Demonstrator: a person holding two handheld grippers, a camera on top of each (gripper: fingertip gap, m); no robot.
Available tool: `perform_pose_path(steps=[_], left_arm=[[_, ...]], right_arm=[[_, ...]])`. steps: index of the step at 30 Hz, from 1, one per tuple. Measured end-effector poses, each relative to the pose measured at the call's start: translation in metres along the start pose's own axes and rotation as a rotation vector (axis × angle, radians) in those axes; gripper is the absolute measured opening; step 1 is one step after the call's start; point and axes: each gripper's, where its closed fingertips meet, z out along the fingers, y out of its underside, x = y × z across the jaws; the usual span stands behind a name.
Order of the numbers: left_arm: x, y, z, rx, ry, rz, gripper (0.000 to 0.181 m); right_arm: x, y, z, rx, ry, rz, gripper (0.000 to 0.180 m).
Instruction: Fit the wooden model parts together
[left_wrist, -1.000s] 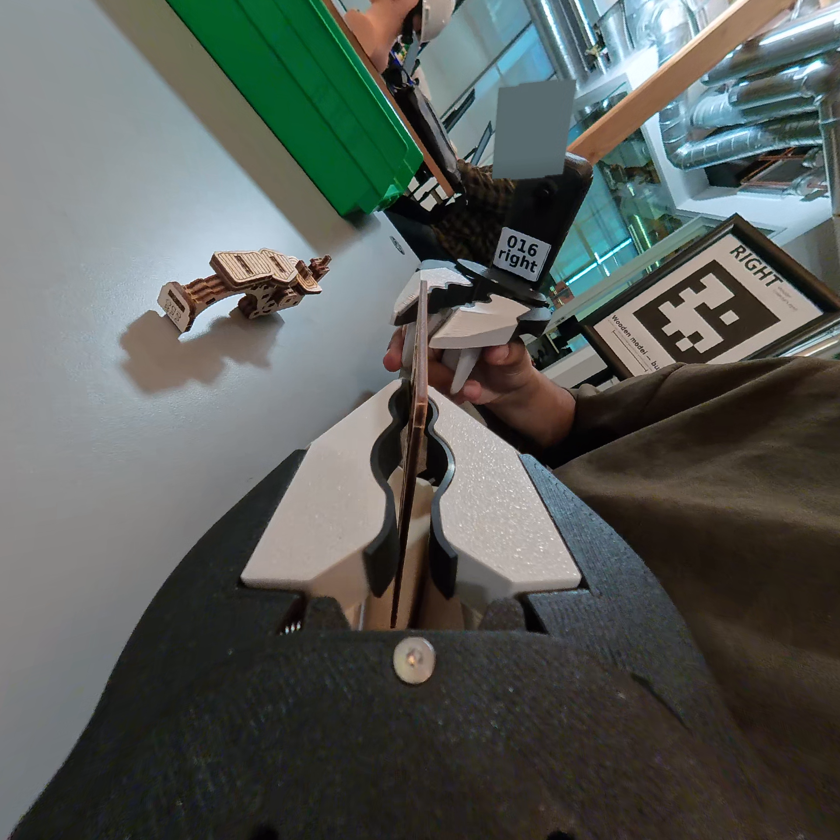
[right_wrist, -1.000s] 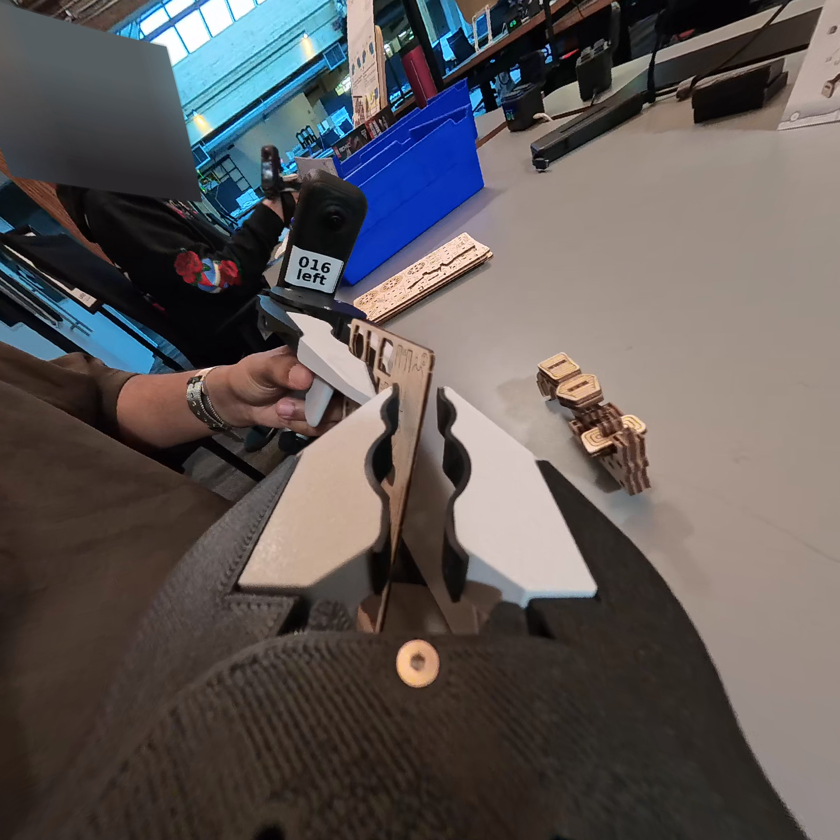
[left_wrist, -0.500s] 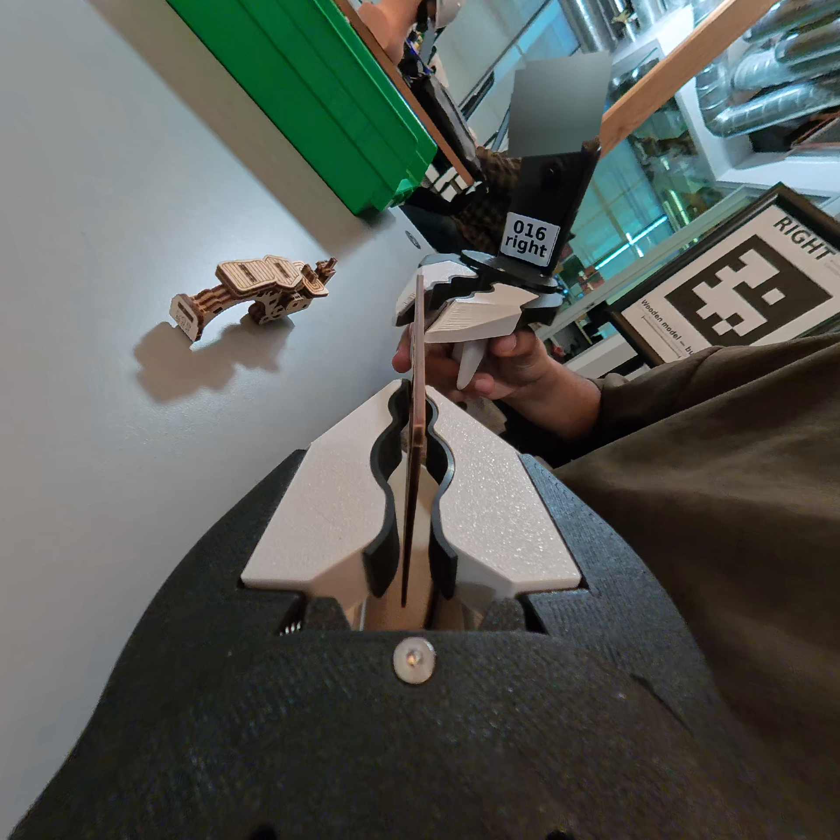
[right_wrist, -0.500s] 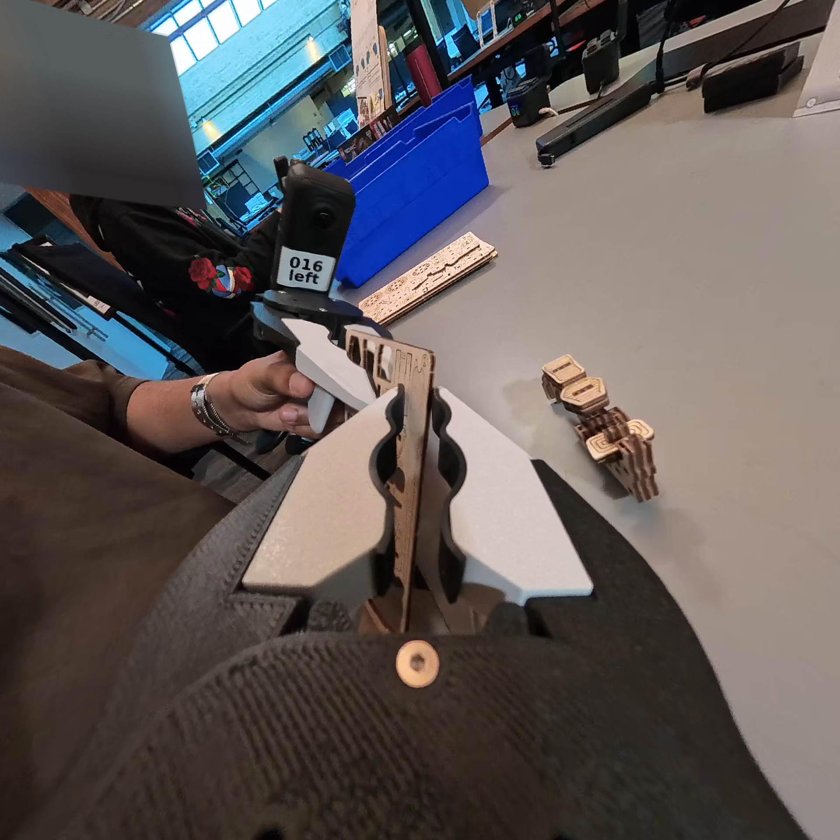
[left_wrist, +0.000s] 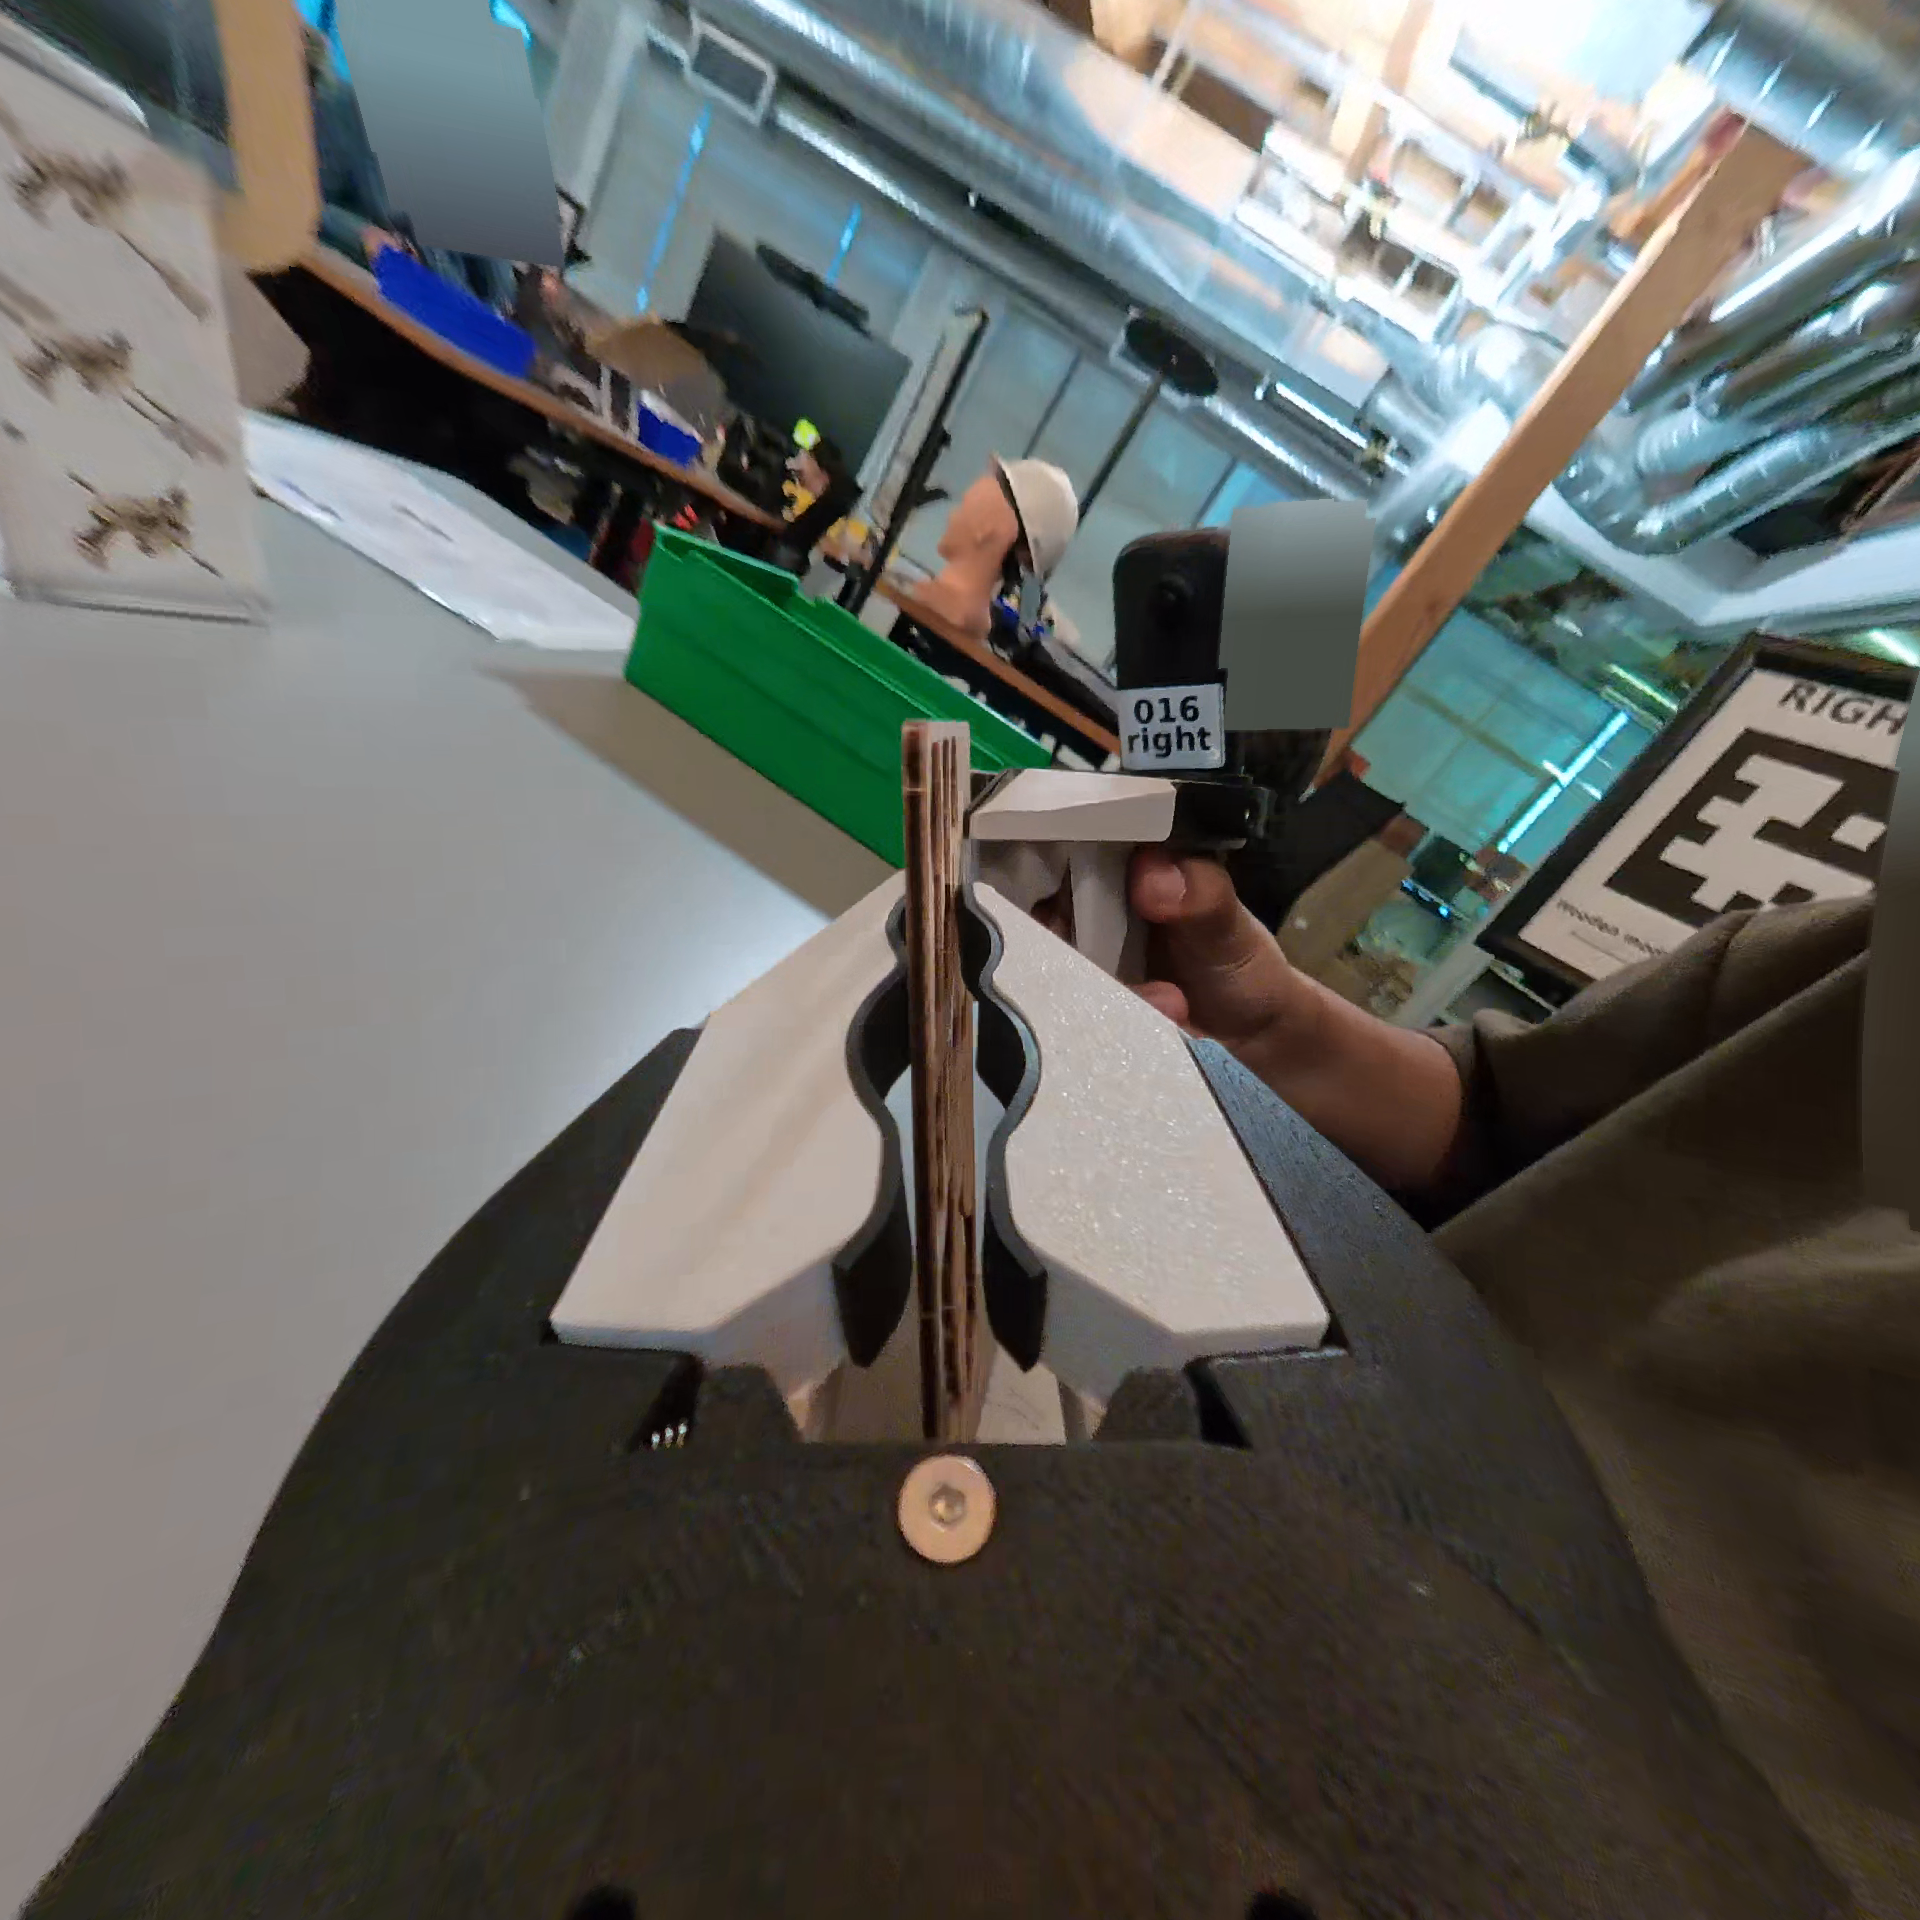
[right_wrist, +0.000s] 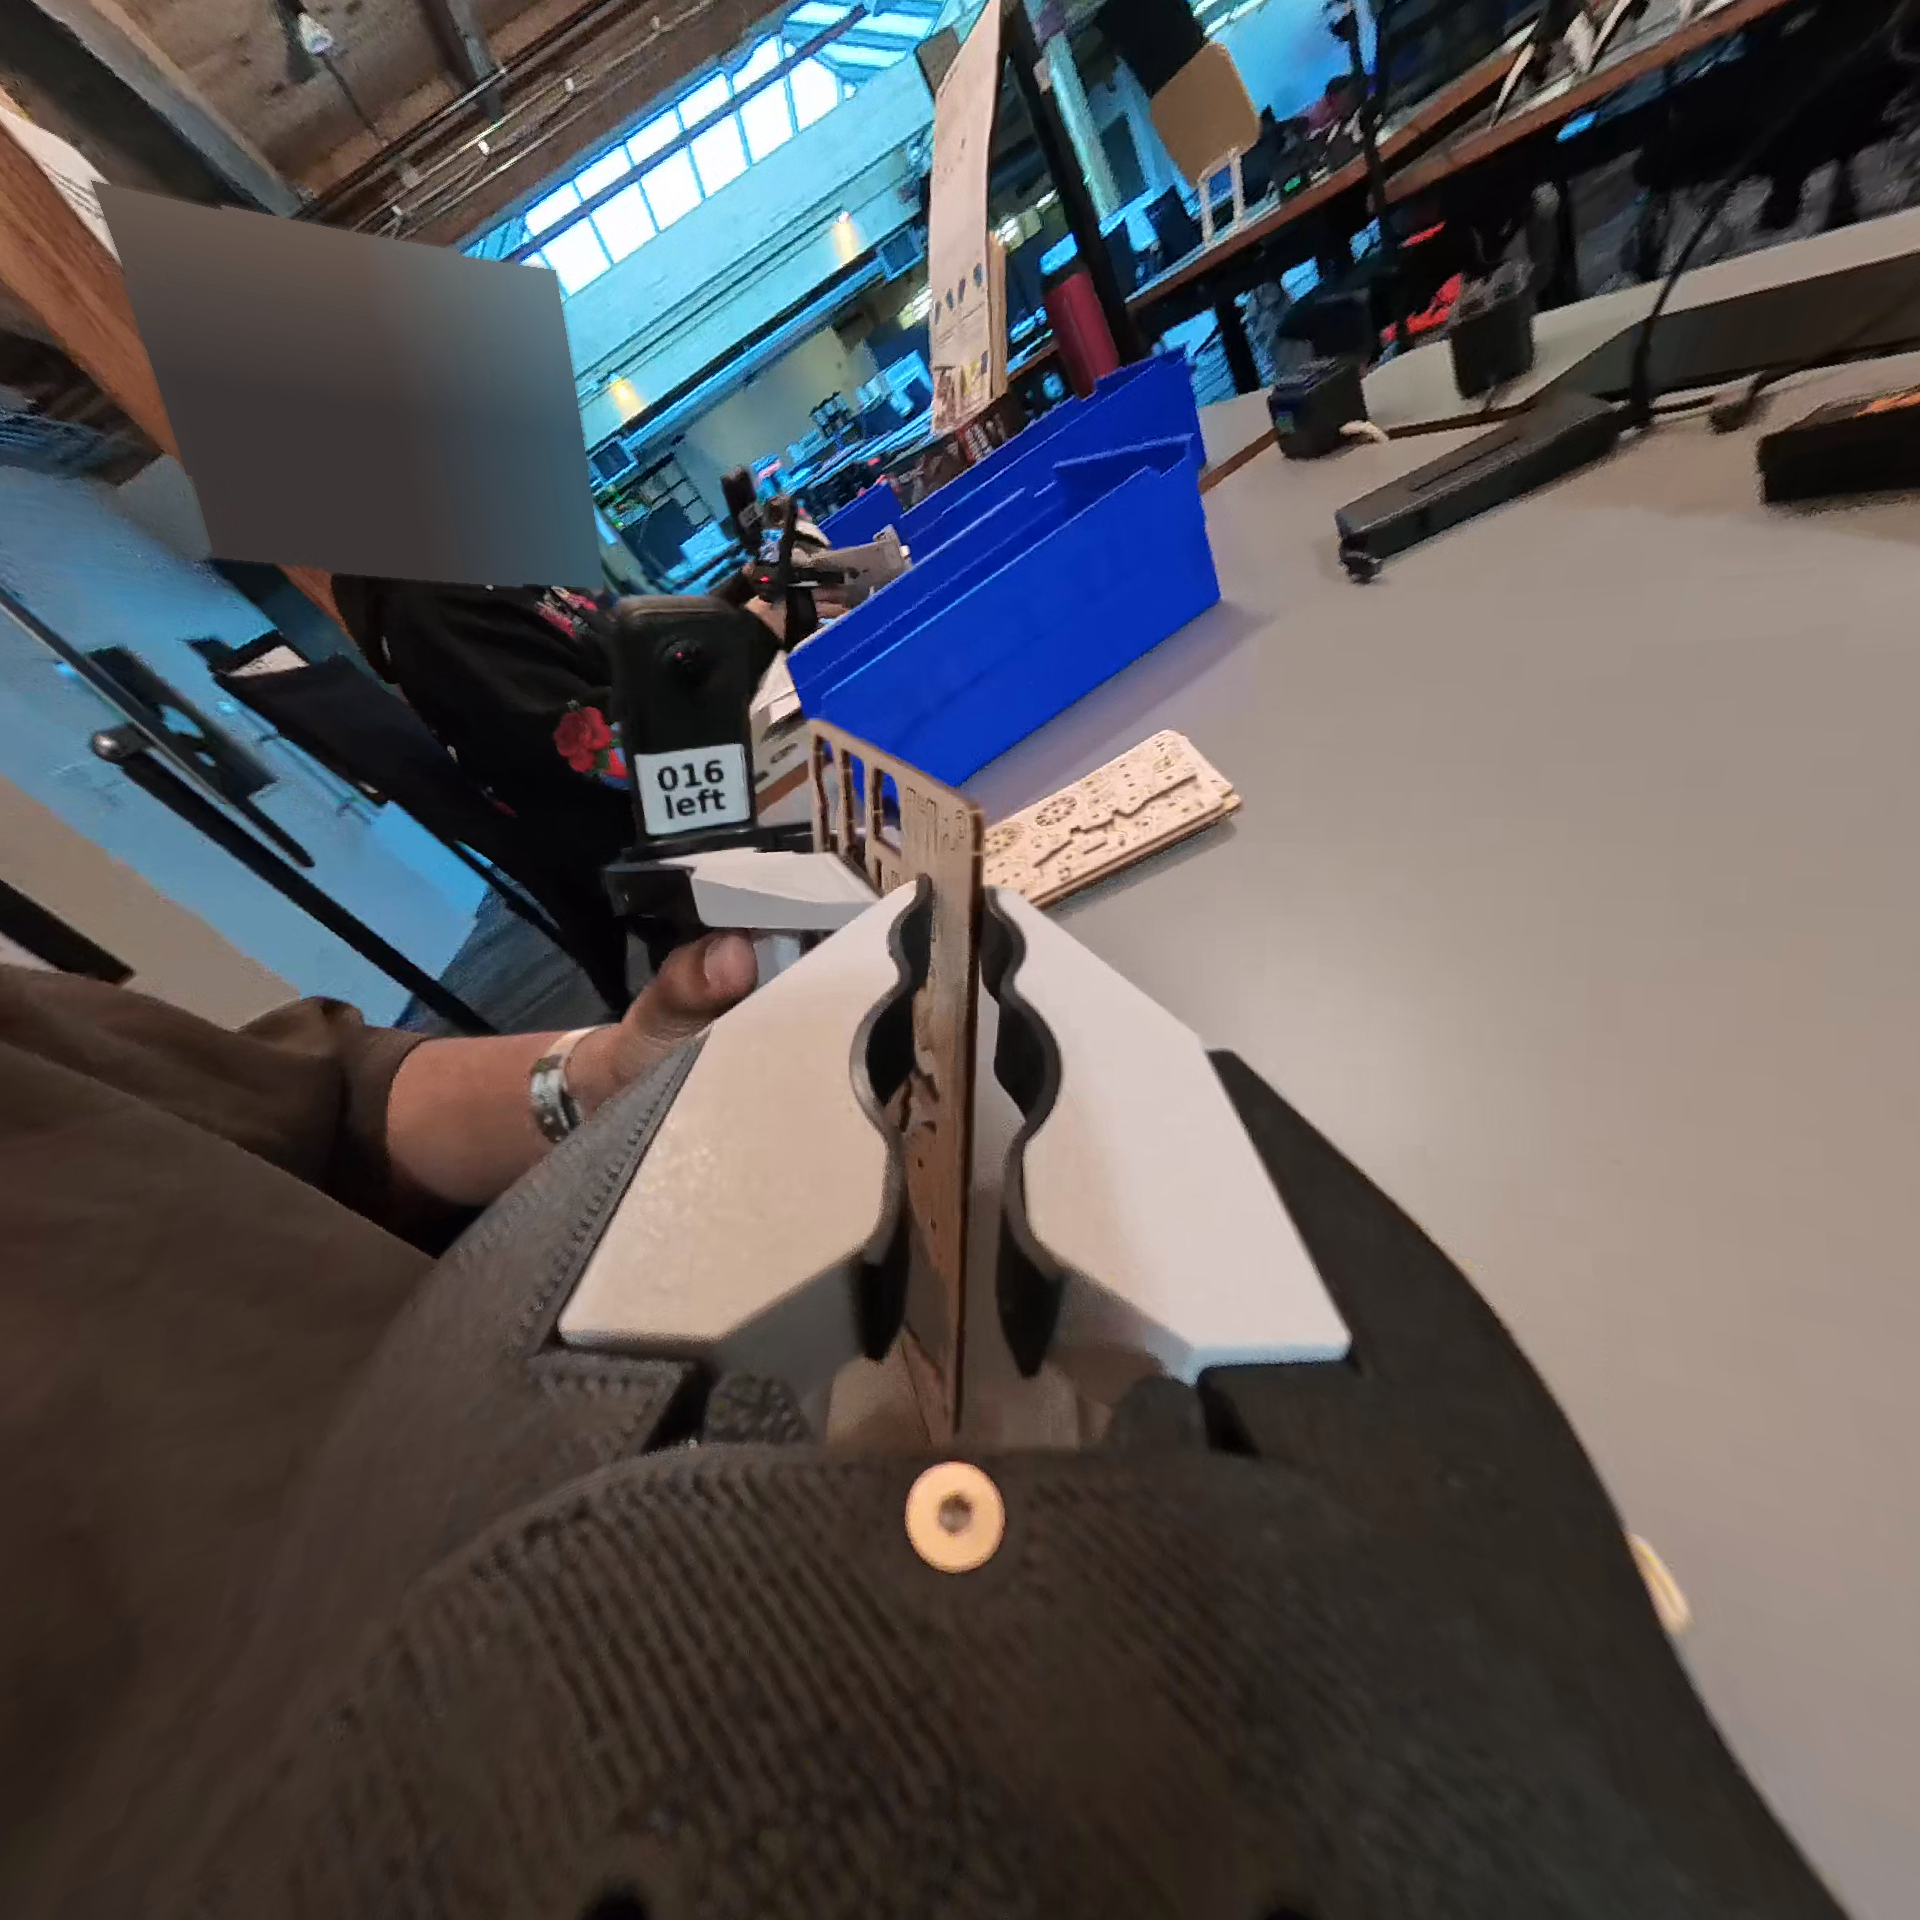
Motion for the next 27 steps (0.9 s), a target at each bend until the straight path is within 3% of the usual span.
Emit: perform_pose_path(steps=[9,19,24,27], left_arm=[[-0.034,-0.021,-0.029,0.115,-0.032,-0.125,0.000],[-0.036,-0.017,-0.029,0.050,-0.076,-0.066,0.000],[-0.033,-0.013,-0.024,0.000,-0.130,0.061,0.000],[-0.031,-0.013,-0.024,0.013,-0.103,0.027,0.000]], right_arm=[[0.012,-0.003,0.051,-0.063,-0.039,0.086,0.006],[0.017,-0.002,0.055,-0.059,0.006,0.009,0.010],[0.019,-0.005,0.051,-0.037,0.062,-0.091,0.012],[0.016,-0.005,0.049,-0.048,0.053,-0.108,0.011]])
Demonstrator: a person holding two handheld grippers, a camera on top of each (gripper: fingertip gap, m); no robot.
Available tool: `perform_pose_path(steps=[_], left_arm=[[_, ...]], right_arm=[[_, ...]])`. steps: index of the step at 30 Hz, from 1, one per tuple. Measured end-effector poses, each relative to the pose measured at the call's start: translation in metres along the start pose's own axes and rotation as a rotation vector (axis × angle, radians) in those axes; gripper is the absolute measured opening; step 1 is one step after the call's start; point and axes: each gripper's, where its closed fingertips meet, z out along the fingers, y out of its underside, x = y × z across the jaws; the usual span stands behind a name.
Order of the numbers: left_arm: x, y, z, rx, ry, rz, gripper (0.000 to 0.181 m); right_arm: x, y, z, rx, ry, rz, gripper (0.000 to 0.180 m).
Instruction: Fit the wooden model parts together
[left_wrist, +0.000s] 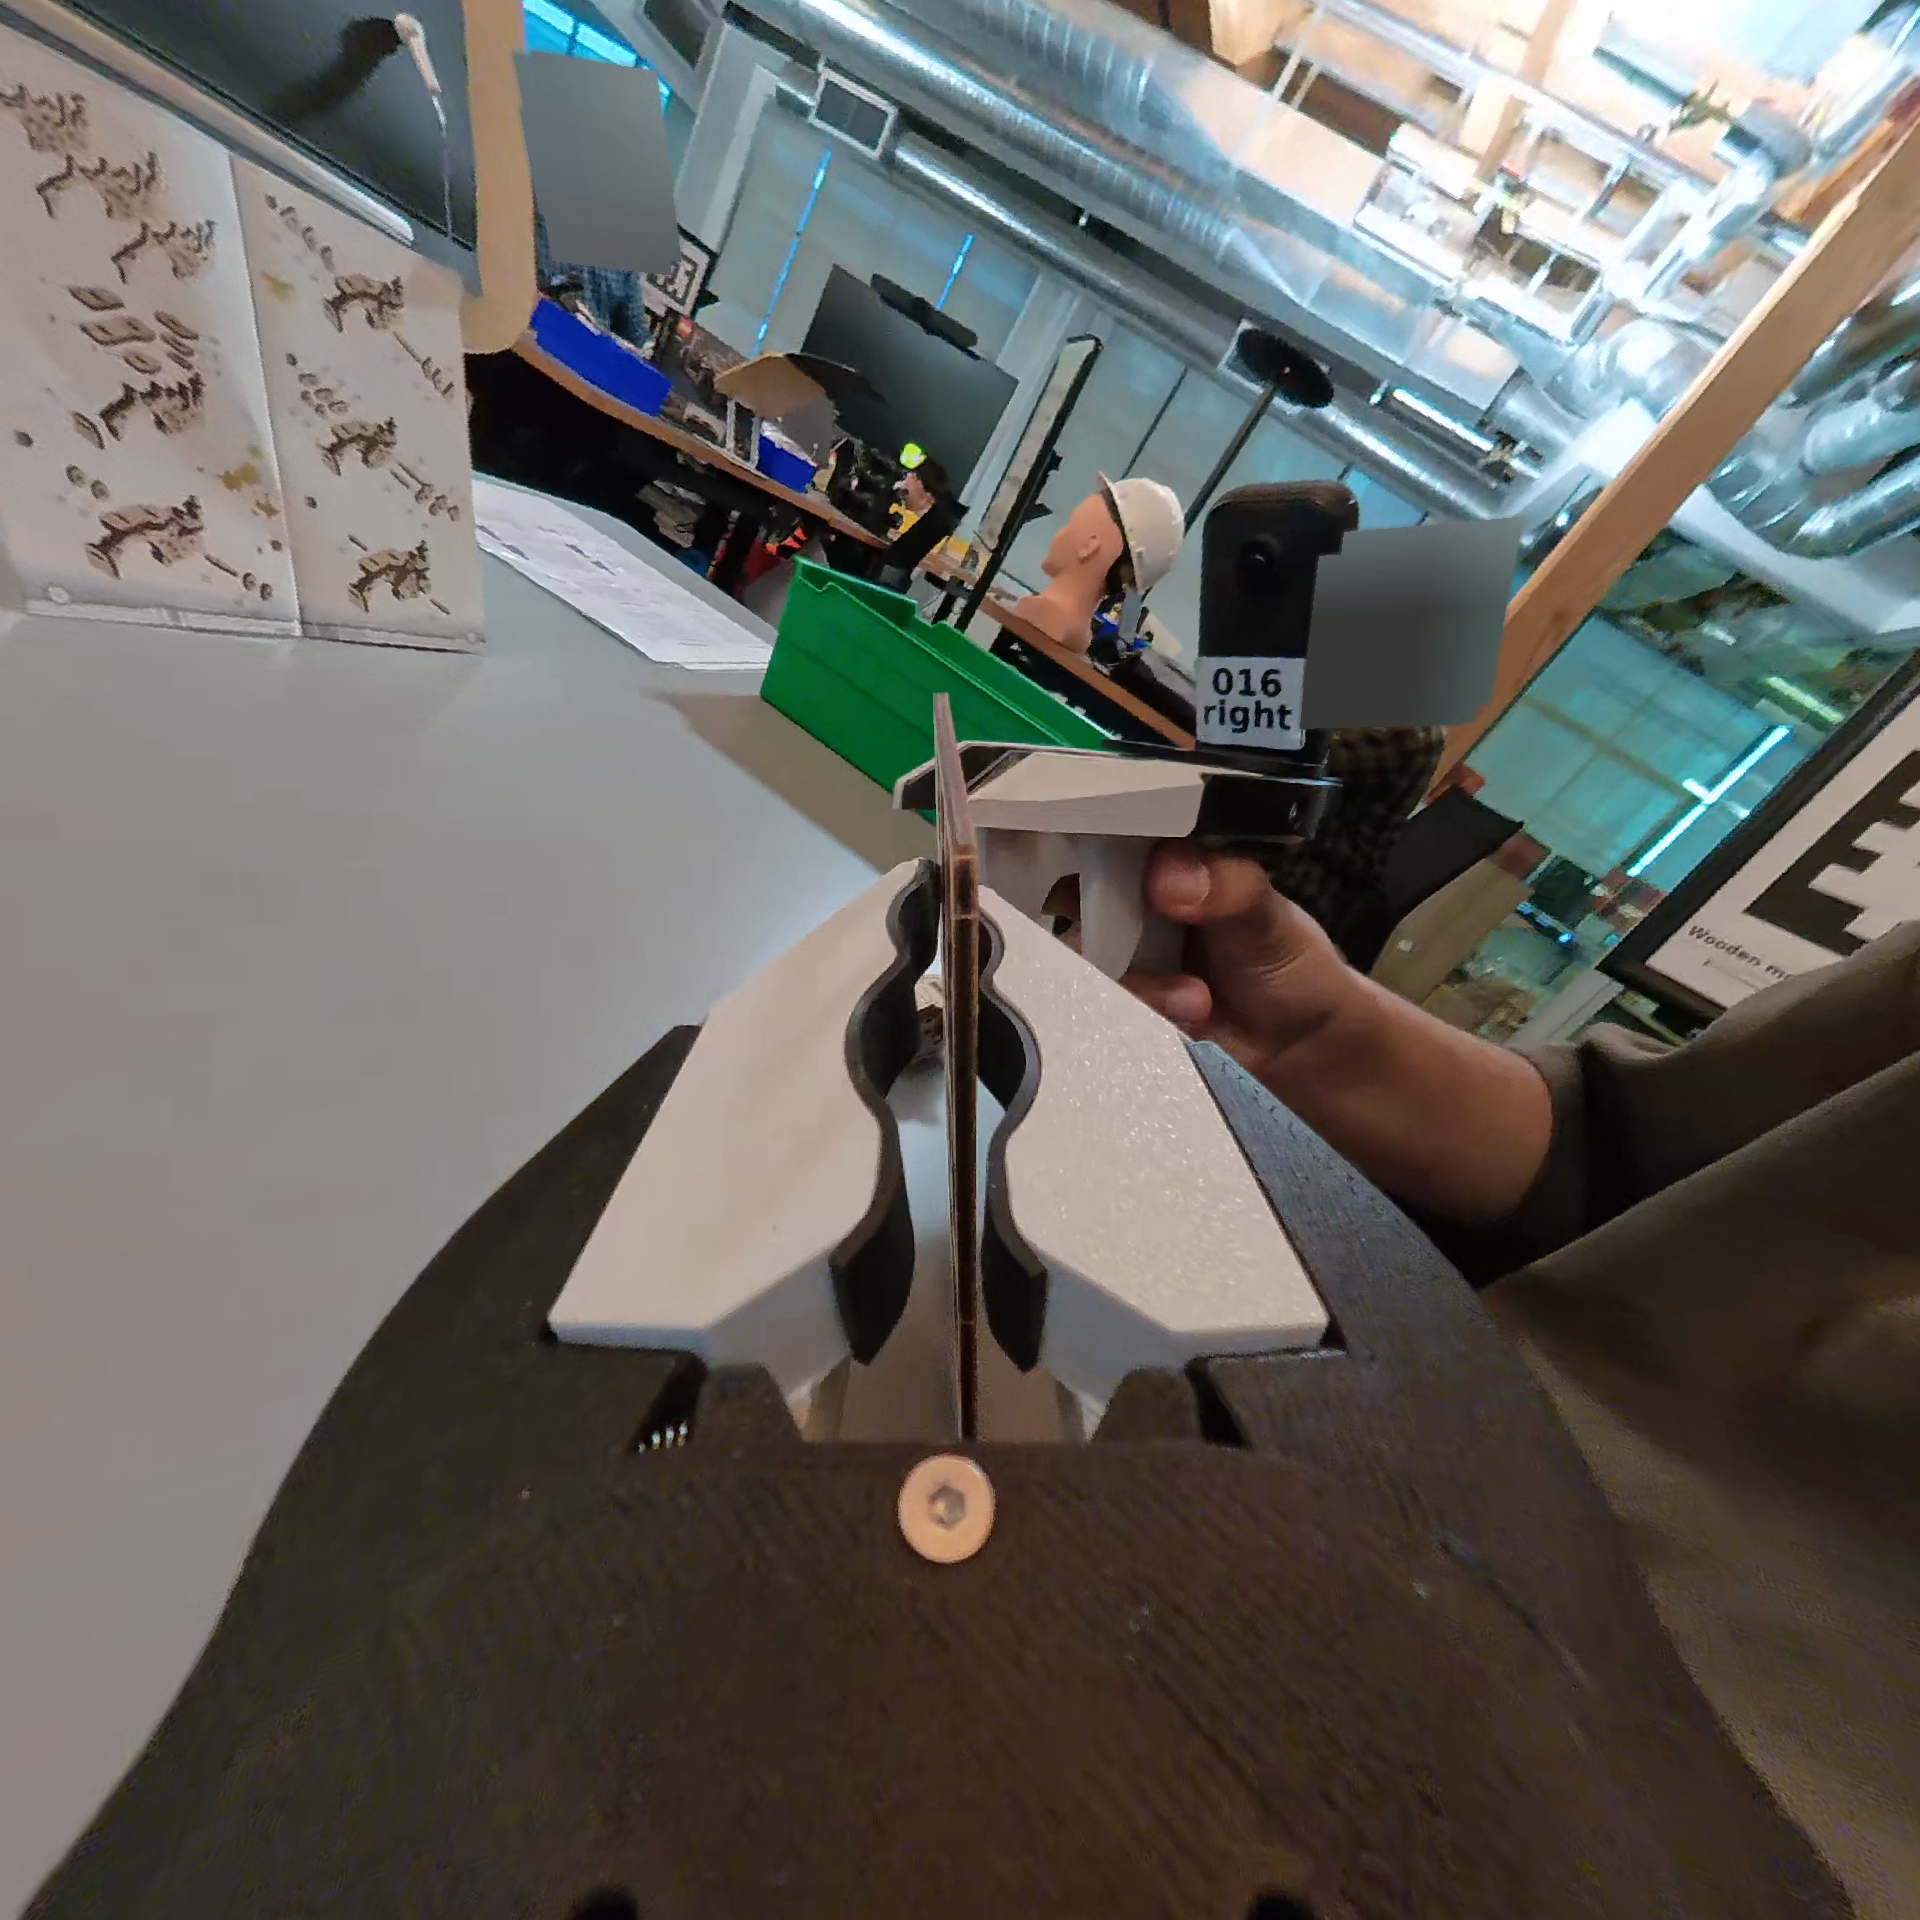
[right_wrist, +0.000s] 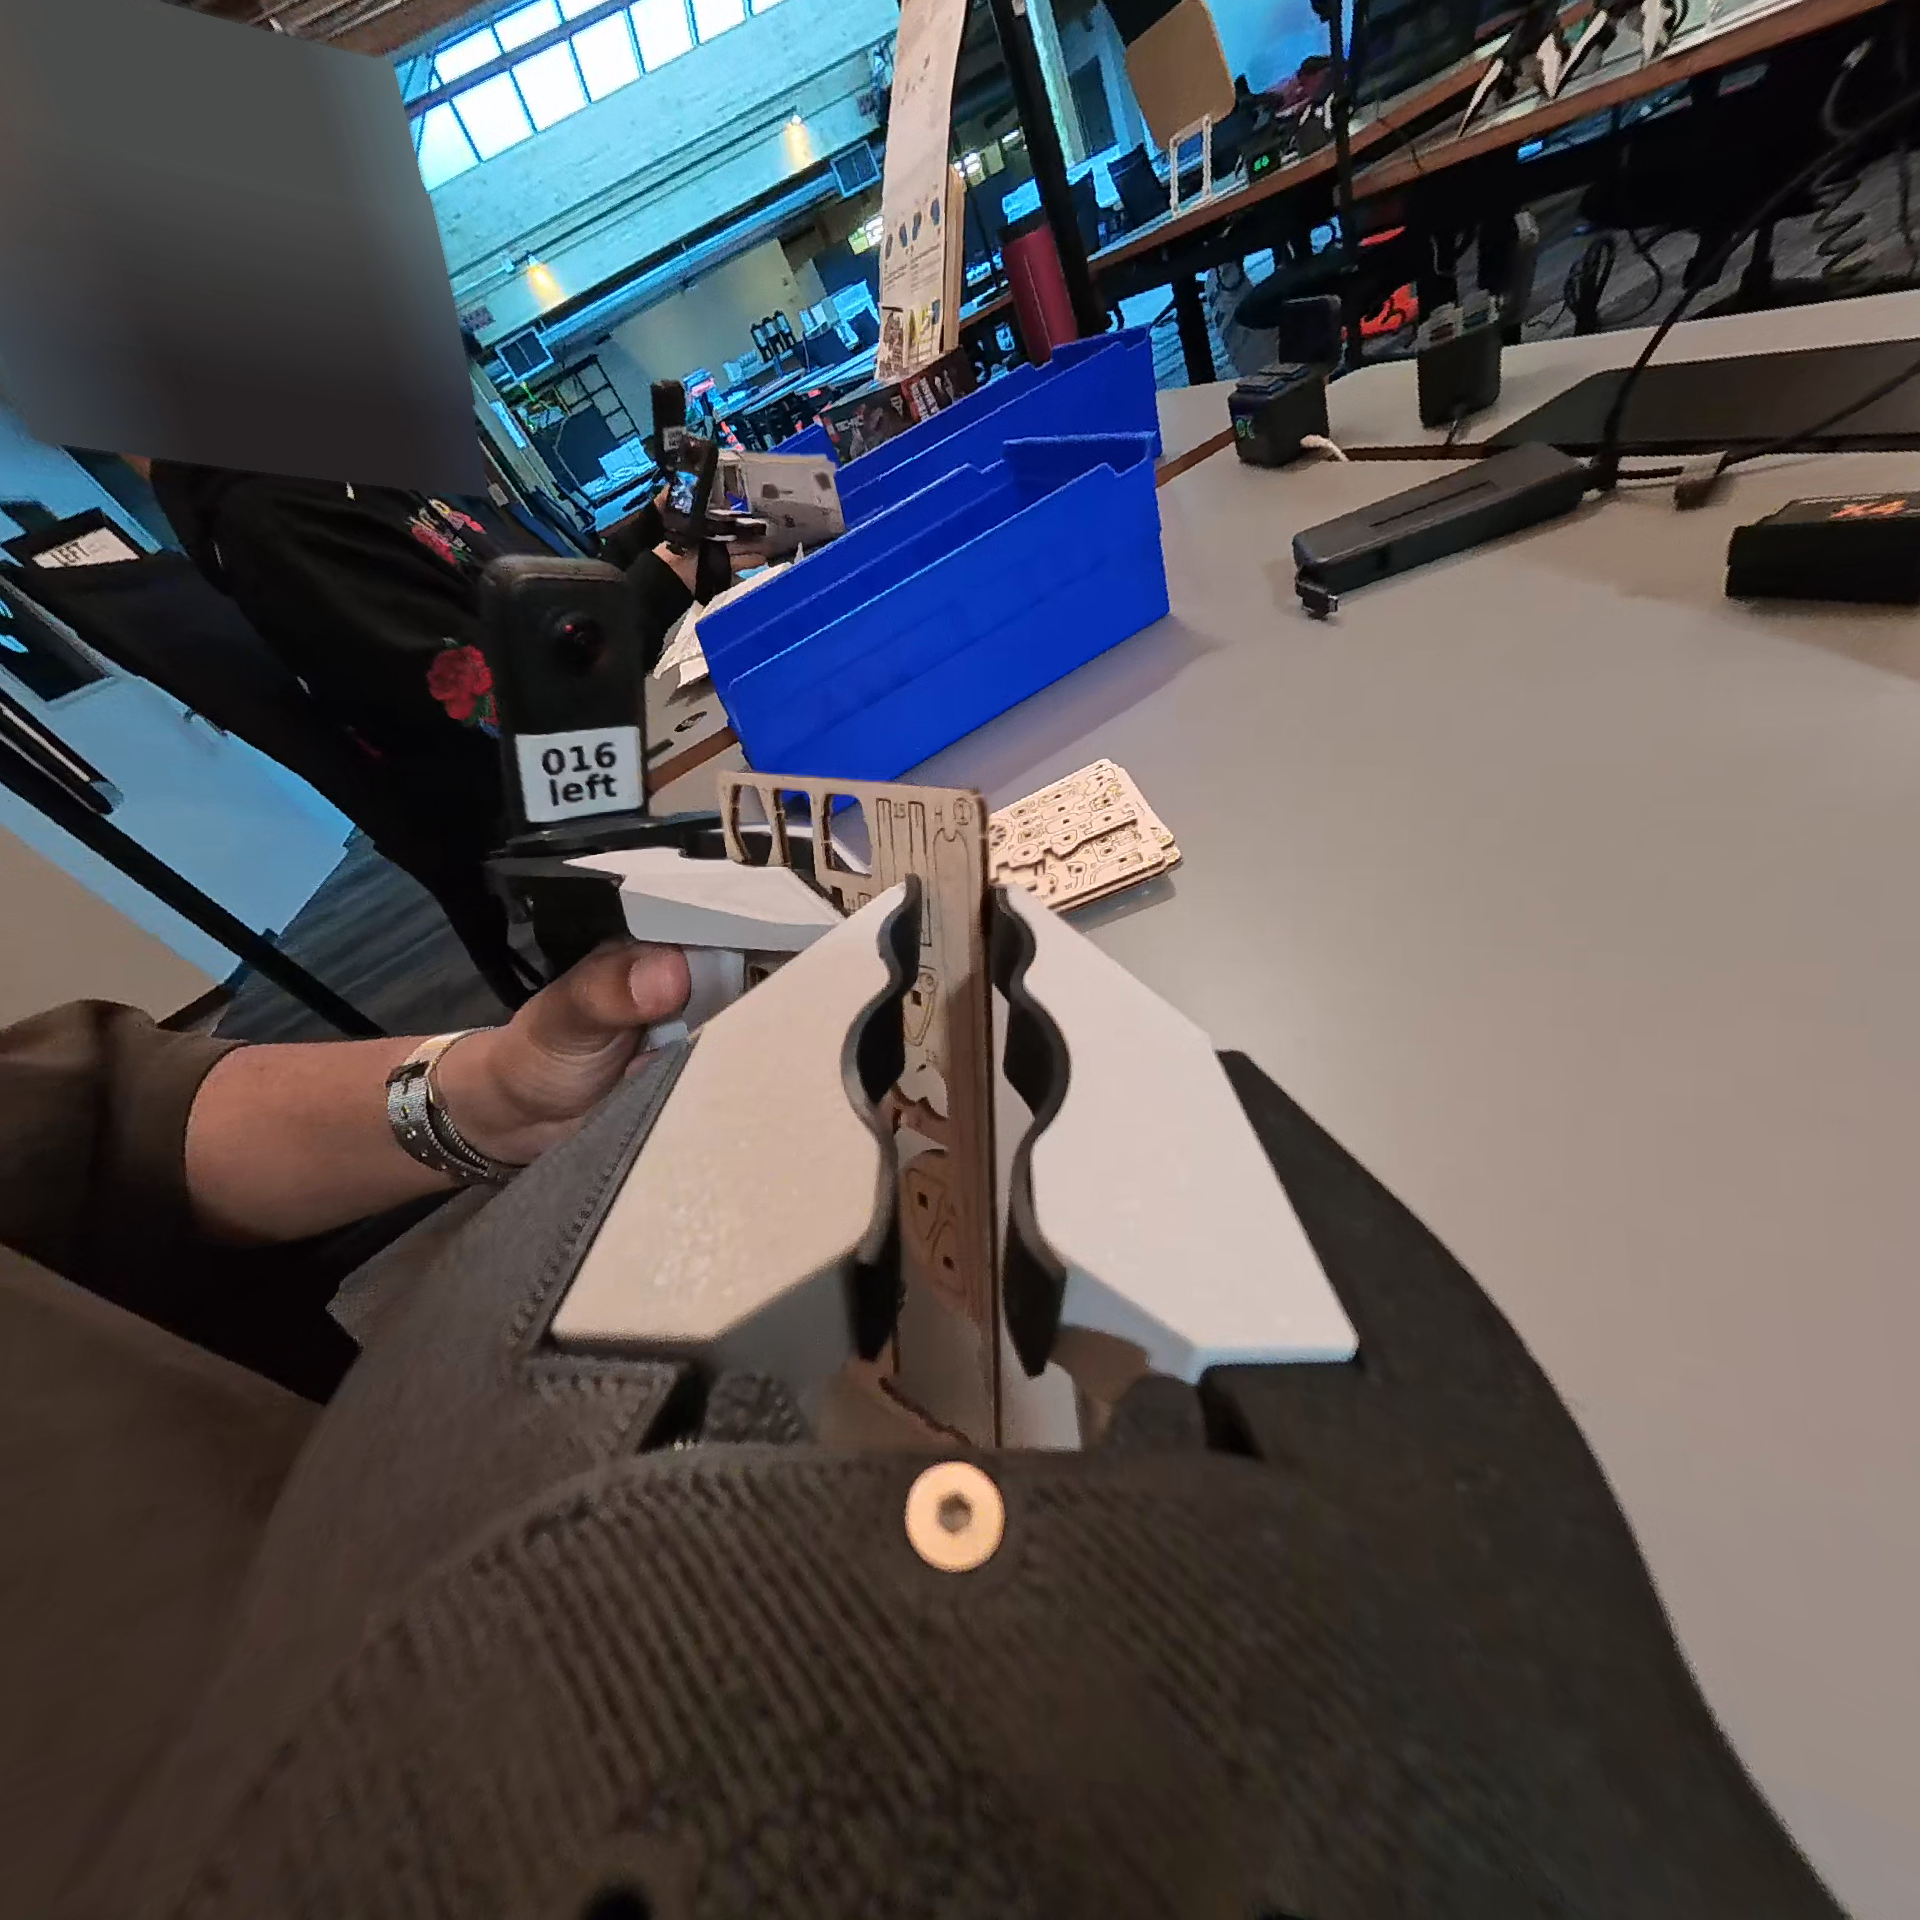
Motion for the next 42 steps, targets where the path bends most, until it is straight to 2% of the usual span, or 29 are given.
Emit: perform_pose_path(steps=[21,28,32,34,36,40,42], left_arm=[[-0.008,0.005,0.002,0.012,-0.018,-0.092,0.000],[-0.006,0.002,-0.001,0.033,0.105,-0.232,0.000],[0.001,0.006,0.001,-0.006,0.150,-0.213,0.000],[0.003,0.008,0.002,-0.017,0.166,-0.219,0.000],[0.003,0.010,0.002,-0.024,0.182,-0.238,0.000],[0.006,0.012,0.003,-0.038,0.202,-0.244,0.000],[0.008,0.013,0.004,-0.048,0.208,-0.233,0.000]], right_arm=[[0.008,0.005,0.001,0.006,0.084,-0.038,0.011],[0.002,0.001,0.001,0.007,0.036,-0.069,0.010],[0.000,-0.005,-0.005,0.022,-0.018,-0.033,0.043],[-0.002,-0.005,-0.008,0.015,-0.075,0.024,0.047],[-0.006,-0.004,-0.010,0.008,-0.134,0.067,0.044],[-0.008,-0.007,-0.014,0.021,-0.155,0.051,0.018],[-0.008,-0.006,-0.015,-0.001,-0.155,0.035,0.018]])
